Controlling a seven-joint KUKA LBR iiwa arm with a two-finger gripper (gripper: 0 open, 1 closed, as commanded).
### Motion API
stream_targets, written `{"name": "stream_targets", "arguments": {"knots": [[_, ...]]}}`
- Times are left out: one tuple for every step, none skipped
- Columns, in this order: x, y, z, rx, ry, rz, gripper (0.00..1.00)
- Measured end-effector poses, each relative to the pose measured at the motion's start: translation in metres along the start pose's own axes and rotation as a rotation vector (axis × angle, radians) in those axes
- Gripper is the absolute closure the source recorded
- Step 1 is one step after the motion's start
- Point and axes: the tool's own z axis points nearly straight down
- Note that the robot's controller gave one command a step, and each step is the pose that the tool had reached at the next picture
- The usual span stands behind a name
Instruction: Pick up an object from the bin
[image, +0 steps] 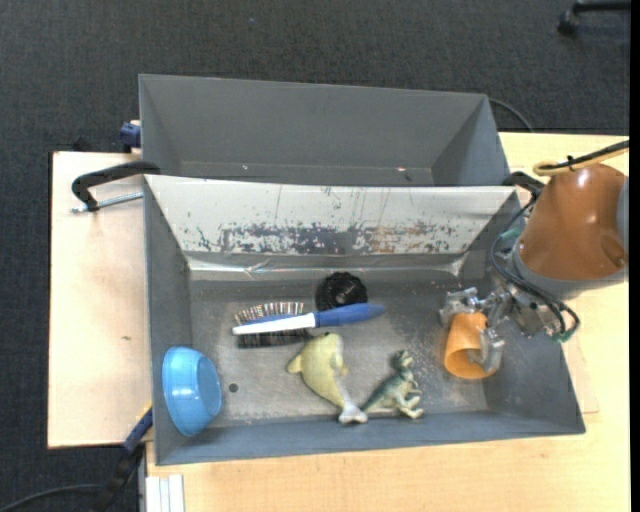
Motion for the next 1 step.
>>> {"name": "stream_targets", "arguments": {"knots": [[0.0016,0.0147,-0.1966,0.013,-0.01,0.025,1.0]]}}
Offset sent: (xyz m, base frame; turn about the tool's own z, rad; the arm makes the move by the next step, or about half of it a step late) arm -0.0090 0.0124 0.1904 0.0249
